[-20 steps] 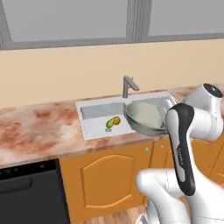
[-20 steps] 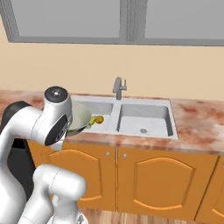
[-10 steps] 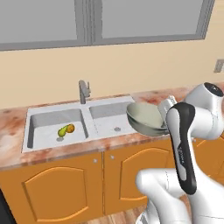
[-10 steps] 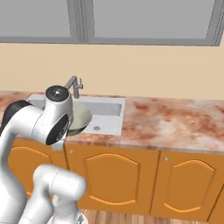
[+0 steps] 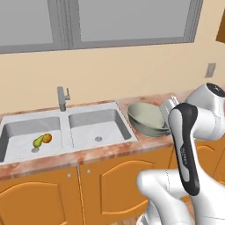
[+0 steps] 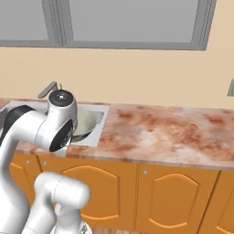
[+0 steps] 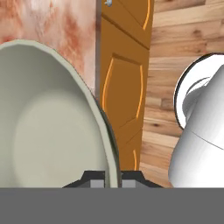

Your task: Dump the orange and pear from the bowl so the bowl can be washed. Place the bowl in the sink after clearing the leftovers.

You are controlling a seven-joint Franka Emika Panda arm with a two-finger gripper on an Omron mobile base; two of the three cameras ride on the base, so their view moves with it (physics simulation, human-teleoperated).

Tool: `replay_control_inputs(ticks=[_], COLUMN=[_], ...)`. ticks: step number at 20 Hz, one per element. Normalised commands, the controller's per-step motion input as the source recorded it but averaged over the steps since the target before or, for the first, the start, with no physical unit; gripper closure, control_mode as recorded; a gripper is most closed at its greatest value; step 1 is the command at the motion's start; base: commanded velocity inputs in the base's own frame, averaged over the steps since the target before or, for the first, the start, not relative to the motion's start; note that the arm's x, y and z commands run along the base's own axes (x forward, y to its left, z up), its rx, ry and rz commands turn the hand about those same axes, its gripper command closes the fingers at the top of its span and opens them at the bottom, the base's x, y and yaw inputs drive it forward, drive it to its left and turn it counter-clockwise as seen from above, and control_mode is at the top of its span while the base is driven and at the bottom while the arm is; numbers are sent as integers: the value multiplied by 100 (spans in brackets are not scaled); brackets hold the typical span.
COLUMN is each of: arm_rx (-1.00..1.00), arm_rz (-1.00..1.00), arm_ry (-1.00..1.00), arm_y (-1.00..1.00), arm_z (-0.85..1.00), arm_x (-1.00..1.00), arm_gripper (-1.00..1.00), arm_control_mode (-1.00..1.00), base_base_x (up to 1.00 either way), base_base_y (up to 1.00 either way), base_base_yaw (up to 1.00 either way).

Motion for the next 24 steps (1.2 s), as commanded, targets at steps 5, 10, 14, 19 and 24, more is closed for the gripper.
replay_control_inputs(ticks=[5, 10, 14, 19, 24], arm_rx=[0, 0, 0, 0, 0], arm_rz=[0, 0, 0, 0, 0], arm_ry=[0, 0, 0, 0, 0], arm_y=[0, 0, 0, 0, 0], arm_z=[0, 0, 0, 0, 0], arm_x=[0, 0, 0, 0, 0], arm_gripper=[100, 100, 100, 100, 100], arm_control_mode=[100, 100, 100, 100, 100], base_base_x=[58, 43, 33, 2, 8], base_base_y=[-18, 0, -14, -38, -21], base_base_yaw=[4, 9, 8, 17, 12])
